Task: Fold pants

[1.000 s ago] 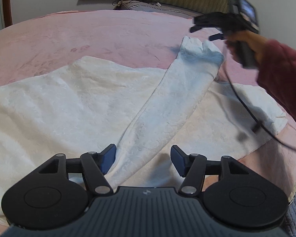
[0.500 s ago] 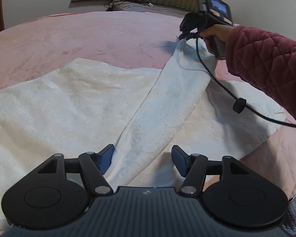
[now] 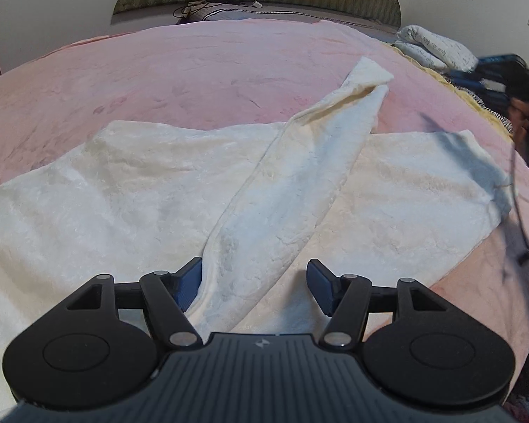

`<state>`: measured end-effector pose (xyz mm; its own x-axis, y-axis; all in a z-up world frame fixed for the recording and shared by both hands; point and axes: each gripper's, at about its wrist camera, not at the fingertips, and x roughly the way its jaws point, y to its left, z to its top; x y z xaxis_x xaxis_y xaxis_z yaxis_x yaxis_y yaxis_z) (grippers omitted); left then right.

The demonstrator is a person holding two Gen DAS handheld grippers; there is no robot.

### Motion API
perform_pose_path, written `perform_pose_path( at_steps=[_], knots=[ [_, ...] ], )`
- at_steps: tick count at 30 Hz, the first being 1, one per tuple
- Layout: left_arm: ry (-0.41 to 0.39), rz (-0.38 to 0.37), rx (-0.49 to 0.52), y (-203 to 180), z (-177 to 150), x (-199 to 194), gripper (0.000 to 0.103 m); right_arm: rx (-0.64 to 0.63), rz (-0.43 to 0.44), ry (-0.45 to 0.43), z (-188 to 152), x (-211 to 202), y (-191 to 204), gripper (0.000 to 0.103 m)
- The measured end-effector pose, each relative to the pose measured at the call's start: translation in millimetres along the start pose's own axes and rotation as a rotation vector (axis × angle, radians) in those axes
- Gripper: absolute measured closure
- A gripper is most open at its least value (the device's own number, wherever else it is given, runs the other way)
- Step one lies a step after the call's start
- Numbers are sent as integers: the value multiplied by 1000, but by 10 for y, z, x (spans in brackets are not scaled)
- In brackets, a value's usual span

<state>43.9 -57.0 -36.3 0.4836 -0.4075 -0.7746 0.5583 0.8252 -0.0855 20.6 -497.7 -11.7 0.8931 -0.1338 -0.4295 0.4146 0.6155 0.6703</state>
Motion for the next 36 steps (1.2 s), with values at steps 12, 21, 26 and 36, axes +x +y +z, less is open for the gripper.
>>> perform_pose_path(
  at_steps=[12,21,26,36],
  knots=[
    [21,24,-6,-32,32,35,36,229,324,241,-420,819,195,34],
    [15,11,-13,-4,32,47,35,144,180,342,-717,1100,431,36],
    [12,9,-7,3,32,74,34,230,111,191,-471,1366,235,36],
    [0,-30,-51,86,75,44,34,226,183,96,-385,1286,112,97]
  ],
)
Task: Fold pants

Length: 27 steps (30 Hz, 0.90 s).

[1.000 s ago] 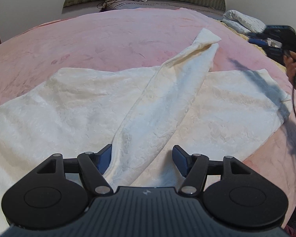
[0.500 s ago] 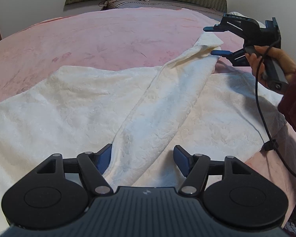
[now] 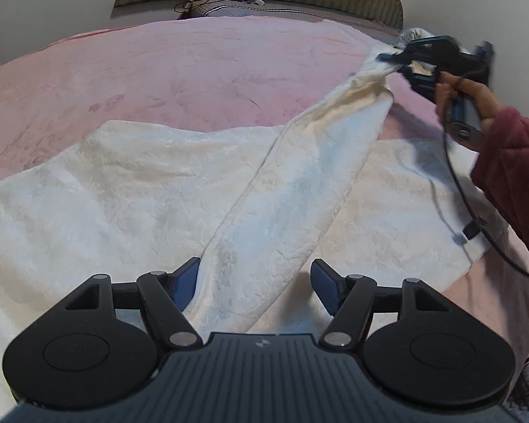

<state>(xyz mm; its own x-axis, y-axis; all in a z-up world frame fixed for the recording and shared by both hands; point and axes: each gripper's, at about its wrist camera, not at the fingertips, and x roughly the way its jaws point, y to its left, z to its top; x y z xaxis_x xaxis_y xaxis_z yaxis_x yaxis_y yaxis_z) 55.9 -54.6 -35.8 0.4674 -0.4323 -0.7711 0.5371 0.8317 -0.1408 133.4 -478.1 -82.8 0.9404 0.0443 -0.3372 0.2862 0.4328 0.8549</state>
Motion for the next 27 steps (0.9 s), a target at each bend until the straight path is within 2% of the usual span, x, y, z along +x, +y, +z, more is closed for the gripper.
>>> perform_pose_path(
  at_steps=[3,6,9,10,11,12,13,14,16,18,21,22,23,25,27],
  knots=[
    [-30,-17,-45,65,39,-48,34,-4,153,-34,137,-450,255,97],
    [-45,7,-41,43,72,-49,34,-41,279,-88,279,-987,536,97],
    [-63,35,-9,-51,70,-42,34,-93,344,-133,367,-1454,731,97],
    [-71,47,8,-92,61,-38,35,-106,356,-137,375,-1583,768,97],
    [-78,57,32,-134,39,-40,50,-115,362,-139,374,-1680,782,97],
    [-78,68,56,-189,25,-39,61,-128,361,-141,368,-1770,796,96],
    [-64,68,77,-236,15,-30,78,-137,352,-144,363,-1848,789,96],
    [-55,66,90,-283,0,-31,88,-142,341,-144,363,-1887,777,96],
    [-66,79,103,-344,-36,-66,93,-131,315,-146,377,-1886,705,96],
    [-79,112,100,-350,-17,-86,94,-78,286,-122,436,-1705,652,96],
    [-140,142,25,-239,66,-222,94,-25,219,-89,490,-1531,564,96],
    [-158,142,15,-220,76,-287,94,-33,237,-105,481,-1563,586,96],
    [-168,135,24,-214,92,-345,94,-41,294,-127,466,-1647,607,96],
    [-160,113,82,-273,54,-422,94,-63,392,-186,417,-1899,588,96],
    [-138,85,140,-348,-58,-426,94,-75,404,-239,357,-2165,414,96]
  ],
)
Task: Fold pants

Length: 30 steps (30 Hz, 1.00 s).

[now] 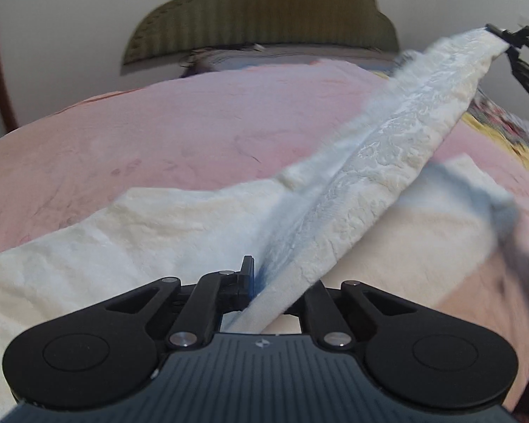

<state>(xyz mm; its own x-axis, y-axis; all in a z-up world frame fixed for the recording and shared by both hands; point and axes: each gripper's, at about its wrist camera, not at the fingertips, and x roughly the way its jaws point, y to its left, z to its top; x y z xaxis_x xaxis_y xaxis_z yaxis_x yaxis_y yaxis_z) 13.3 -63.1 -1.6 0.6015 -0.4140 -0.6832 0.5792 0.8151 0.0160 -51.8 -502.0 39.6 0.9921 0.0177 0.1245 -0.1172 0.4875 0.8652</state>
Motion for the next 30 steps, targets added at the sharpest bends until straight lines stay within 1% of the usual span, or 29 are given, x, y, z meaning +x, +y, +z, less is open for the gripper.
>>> perform_pose_path(
  at_steps=[1,2,4,5,6,7,8,9,11,14,15,17,19,21,23,25,26,27,30],
  knots=[
    [25,-15,19,-41,-70,33,94,7,-56,-12,-5,-137,-96,96],
    [47,-21,34,-75,-135,77,93,27,-139,-10,-21,-274,-239,96],
    [83,-19,58,-124,-223,170,93,130,-299,2,-118,-558,-623,96],
    [99,-14,58,-122,-250,228,93,176,-359,5,-192,-688,-787,96],
    [104,-12,55,-123,-253,242,93,194,-411,12,-263,-791,-895,96],
    [103,-12,54,-122,-245,240,93,190,-464,22,-337,-867,-963,96],
    [100,-13,50,-103,-228,220,93,184,-495,26,-398,-927,-1000,96],
    [95,-18,45,-89,-210,197,93,189,-508,22,-441,-982,-1029,96],
    [80,-25,43,-56,-173,153,93,195,-506,0,-472,-1082,-1032,96],
    [66,-23,79,-74,-175,96,93,137,-486,-10,-447,-1131,-893,96],
    [71,-22,87,-82,-200,118,93,107,-499,3,-442,-1123,-862,96],
    [107,-19,93,-118,-281,192,92,64,-548,42,-442,-1078,-879,96],
    [104,-4,106,-154,-326,203,92,58,-610,80,-475,-1069,-977,96],
    [97,0,118,-165,-323,179,92,52,-624,85,-518,-1088,-1015,96],
    [97,-12,111,-118,-306,159,92,71,-629,86,-546,-1135,-1039,96],
    [108,-29,106,-90,-313,187,89,44,-625,97,-542,-1165,-1002,96],
    [115,-28,116,-96,-323,213,84,27,-629,106,-533,-1158,-999,96],
    [117,-22,126,-110,-330,227,82,14,-634,118,-527,-1137,-1012,96],
    [116,-28,171,-167,-341,173,74,-33,-673,163,-524,-1034,-1040,95]
  ],
)
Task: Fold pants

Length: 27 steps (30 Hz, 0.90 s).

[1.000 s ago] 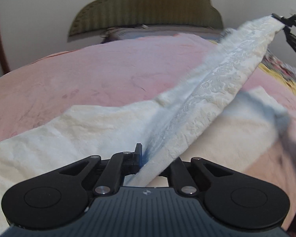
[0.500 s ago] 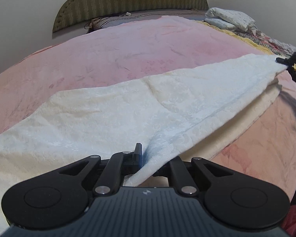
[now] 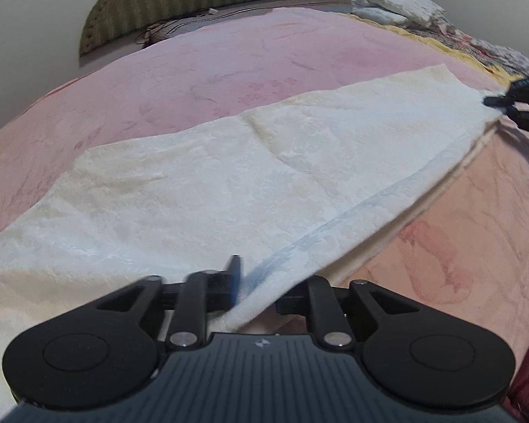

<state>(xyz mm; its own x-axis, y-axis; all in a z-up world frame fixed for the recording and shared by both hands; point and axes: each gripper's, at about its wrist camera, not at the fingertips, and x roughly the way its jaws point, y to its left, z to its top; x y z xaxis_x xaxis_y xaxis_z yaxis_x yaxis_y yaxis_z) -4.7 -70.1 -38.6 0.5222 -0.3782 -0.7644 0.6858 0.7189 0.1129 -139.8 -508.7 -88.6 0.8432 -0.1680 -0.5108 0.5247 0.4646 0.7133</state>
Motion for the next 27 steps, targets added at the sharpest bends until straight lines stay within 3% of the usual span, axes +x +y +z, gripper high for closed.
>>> perform_pose_path(
  at_steps=[2,4,5,6,7,8,10,12,16,18,21,23,25,27],
  knots=[
    [-4,-14,21,6,-21,-61,57,-24,-15,4,13,-4,40,94],
    [-11,-43,11,58,-37,-135,48,-9,-19,-5,42,-38,44,88],
    [-12,-63,4,86,-39,-184,47,-1,-48,-36,52,-82,42,73],
    [-16,-82,-1,113,-37,-225,47,0,-111,-79,62,-147,46,65],
    [-25,-98,-14,142,-25,-271,47,-4,-166,-119,73,-213,49,45],
    [-31,-109,-33,172,-2,-302,47,-13,-202,-164,71,-296,50,39],
    [-48,-144,-83,226,80,-345,47,-71,-230,-252,15,-461,148,39],
    [-78,-187,-149,263,192,-360,46,-226,-196,-243,-98,-490,425,39],
    [-127,-261,-198,166,357,-343,43,-577,-49,4,-562,-178,1099,41],
    [-135,-229,-142,18,358,-329,38,-676,-6,108,-799,7,1267,41],
    [-97,-104,-71,-107,329,-184,38,-761,-141,147,-906,299,1233,41],
    [-64,-57,-81,-68,302,-84,38,-723,-159,120,-816,278,1202,41],
    [-45,-58,-135,15,328,-2,38,-674,-101,79,-677,184,1233,40],
    [-25,-36,-176,87,377,81,38,-729,-83,104,-630,269,1374,34]
  ],
)
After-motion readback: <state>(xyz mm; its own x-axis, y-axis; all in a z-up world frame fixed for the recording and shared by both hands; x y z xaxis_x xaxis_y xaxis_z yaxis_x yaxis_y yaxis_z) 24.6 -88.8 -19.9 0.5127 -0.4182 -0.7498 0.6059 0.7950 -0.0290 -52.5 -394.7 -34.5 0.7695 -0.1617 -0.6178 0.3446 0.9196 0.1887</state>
